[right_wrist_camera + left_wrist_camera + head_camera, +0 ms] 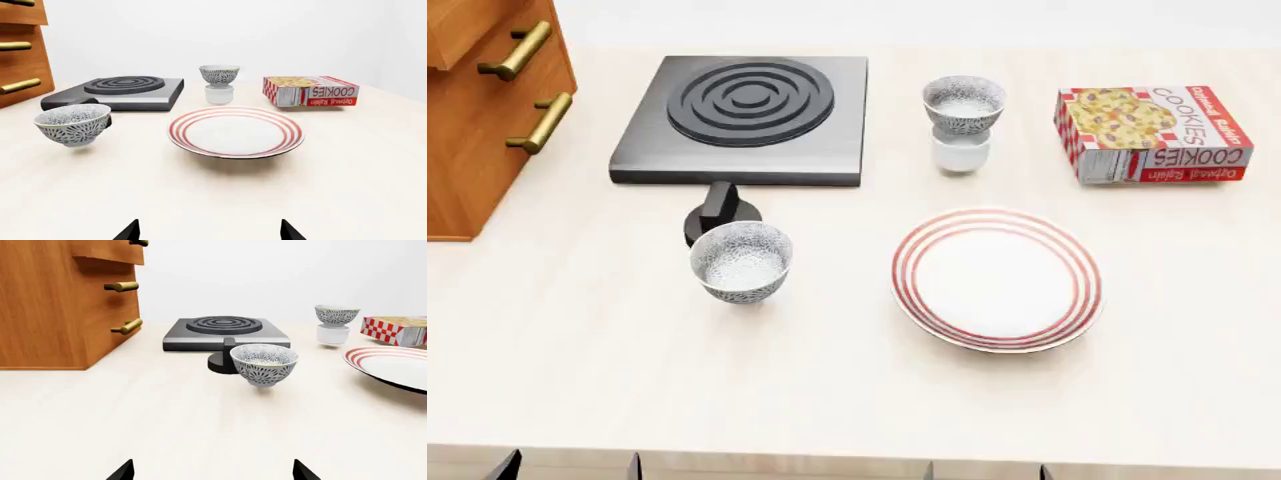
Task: Pick the akita bowl on the ramekin and place it on the plate.
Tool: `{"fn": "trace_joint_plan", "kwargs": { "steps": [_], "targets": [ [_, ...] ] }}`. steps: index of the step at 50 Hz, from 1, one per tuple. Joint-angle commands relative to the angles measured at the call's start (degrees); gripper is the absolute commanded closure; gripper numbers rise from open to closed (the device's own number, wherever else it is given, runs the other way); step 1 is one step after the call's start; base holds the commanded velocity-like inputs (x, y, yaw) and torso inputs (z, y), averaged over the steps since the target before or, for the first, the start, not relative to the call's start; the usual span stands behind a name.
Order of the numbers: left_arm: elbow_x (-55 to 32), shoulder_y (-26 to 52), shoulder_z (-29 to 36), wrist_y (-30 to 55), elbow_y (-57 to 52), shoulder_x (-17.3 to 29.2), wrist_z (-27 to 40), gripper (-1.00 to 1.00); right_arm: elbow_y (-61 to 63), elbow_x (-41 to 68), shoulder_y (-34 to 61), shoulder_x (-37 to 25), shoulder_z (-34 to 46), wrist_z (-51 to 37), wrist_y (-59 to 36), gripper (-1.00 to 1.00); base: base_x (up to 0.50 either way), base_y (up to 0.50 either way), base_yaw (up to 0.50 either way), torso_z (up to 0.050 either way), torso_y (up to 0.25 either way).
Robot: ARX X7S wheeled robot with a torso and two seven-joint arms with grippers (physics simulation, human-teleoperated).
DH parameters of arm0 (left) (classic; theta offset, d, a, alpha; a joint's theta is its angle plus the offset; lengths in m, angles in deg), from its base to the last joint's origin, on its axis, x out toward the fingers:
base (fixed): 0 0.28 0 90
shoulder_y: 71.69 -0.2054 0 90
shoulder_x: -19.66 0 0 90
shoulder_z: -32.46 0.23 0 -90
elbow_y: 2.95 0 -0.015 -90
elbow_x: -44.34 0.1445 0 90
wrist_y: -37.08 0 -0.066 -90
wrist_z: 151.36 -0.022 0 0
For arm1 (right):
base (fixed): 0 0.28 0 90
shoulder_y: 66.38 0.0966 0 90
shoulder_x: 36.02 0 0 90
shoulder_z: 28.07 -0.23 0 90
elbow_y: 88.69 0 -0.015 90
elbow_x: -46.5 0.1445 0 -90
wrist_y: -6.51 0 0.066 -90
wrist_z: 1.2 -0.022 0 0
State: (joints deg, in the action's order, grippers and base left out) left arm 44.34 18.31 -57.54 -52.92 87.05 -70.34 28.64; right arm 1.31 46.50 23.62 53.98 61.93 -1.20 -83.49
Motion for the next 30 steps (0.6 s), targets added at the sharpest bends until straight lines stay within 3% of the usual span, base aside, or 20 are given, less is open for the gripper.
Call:
{"fn": "trace_joint_plan", "kwargs": {
  "steps": [1, 11, 18, 30],
  "targets": [
    [-0.31, 0.01, 1.26, -0.58, 0.29, 1.01, 1.10, -1.00, 0.13, 2.09, 0.16, -0.71, 0.34, -1.42, -0.52, -1.00, 0.00, 0.00, 0.00, 0.000, 0.000],
    [-0.38, -2.02, 4.00, 1.94, -7.18, 3.18, 2.52, -1.00, 11.89, 5.04, -3.18, -2.74, 1.00, -4.19, -5.10, -1.00, 0.00, 0.00, 0.00, 0.000, 0.000],
    [-1.95, -6.14, 3.34, 7.81, -25.30, 4.36, 3.79, -1.00, 27.73, 7.76, -7.24, -4.31, 0.45, -5.57, -10.52, -1.00, 0.00, 0.00, 0.00, 0.000, 0.000],
    [-3.71, -8.29, 2.77, 12.79, -39.64, 6.03, 5.25, -1.00, 41.25, 6.32, -10.41, -6.70, 1.32, -8.15, -14.70, -1.00, 0.00, 0.00, 0.00, 0.000, 0.000]
  ]
}}
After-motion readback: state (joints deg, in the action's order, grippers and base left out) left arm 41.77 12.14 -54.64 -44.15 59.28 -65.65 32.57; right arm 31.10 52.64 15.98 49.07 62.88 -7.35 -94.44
